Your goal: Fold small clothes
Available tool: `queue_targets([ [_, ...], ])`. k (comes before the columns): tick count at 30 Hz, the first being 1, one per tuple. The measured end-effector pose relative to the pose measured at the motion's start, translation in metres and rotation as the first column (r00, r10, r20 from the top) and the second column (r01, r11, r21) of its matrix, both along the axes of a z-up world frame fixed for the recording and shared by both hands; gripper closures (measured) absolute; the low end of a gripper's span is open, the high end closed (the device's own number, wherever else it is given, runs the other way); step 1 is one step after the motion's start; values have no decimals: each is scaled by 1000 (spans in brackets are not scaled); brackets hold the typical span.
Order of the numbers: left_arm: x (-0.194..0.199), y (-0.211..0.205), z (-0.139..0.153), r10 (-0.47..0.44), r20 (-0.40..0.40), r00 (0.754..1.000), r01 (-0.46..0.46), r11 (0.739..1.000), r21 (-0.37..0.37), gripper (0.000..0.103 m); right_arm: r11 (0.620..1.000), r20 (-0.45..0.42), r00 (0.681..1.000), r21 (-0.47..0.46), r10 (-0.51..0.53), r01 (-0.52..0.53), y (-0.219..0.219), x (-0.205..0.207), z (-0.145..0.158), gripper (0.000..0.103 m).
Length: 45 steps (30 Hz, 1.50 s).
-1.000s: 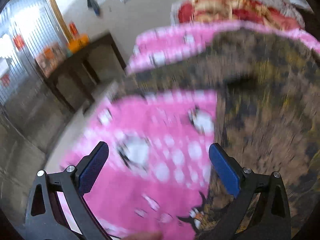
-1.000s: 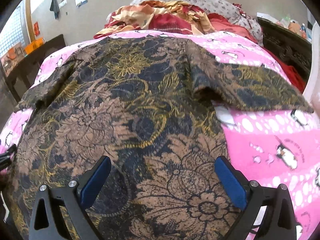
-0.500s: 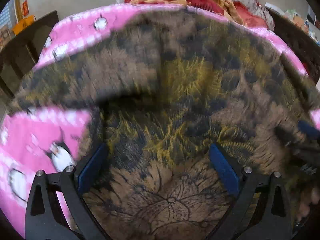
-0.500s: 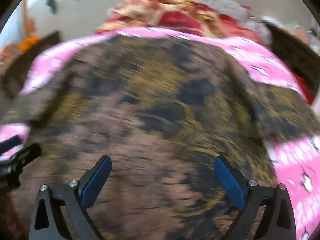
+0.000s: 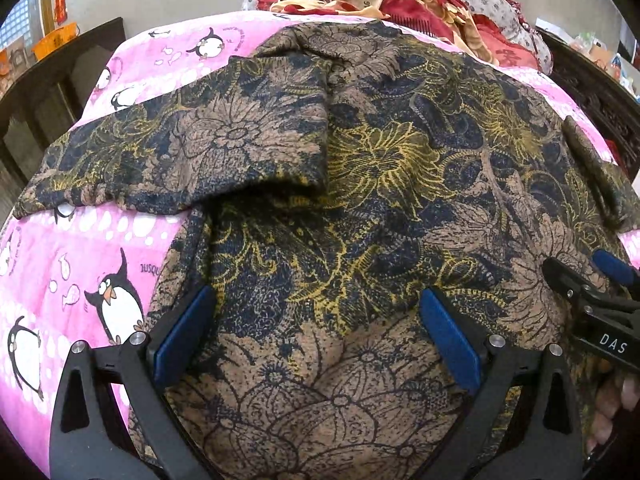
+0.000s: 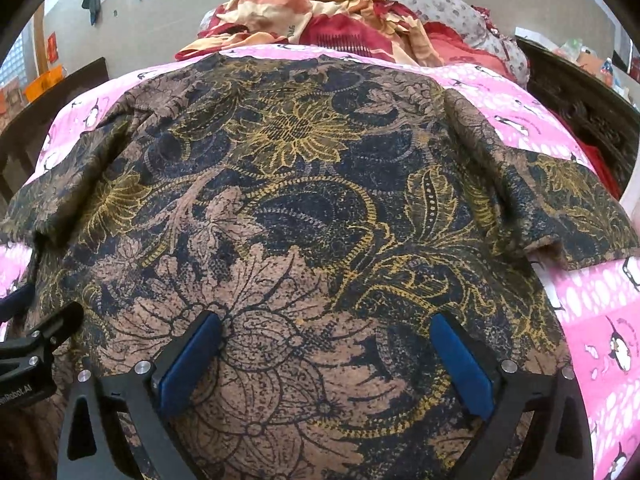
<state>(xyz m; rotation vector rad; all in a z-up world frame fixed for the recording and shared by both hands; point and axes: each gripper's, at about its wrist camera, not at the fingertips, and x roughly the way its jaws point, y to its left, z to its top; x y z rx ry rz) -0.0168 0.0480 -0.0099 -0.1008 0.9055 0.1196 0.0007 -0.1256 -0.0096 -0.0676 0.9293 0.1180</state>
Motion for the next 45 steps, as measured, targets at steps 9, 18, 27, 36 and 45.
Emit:
queue_targets([
  [9, 0, 1, 0, -2, -4, 1000, 1, 1000, -7, 0, 1000, 10, 1000, -7, -3, 3, 0, 1, -1, 0],
  [18, -23, 21, 30, -30, 40, 999, 32, 998, -58, 1, 1000, 10, 1000, -10, 3, -3, 0, -1, -2, 0],
  [27, -57, 165, 89, 189, 173, 967, -173, 980, -101, 1, 1000, 15, 1000, -26, -9, 10, 6, -2, -1, 0],
  [36, -51, 273, 13, 349, 36, 936, -255, 747, -614, 1, 1000, 20, 1000, -11, -9, 9, 3, -2, -1, 0],
  [45, -38, 308, 18, 412, 101, 906, -214, 650, -729, 1, 1000, 23, 1000, 6, -4, 4, 1, -3, -1, 0],
])
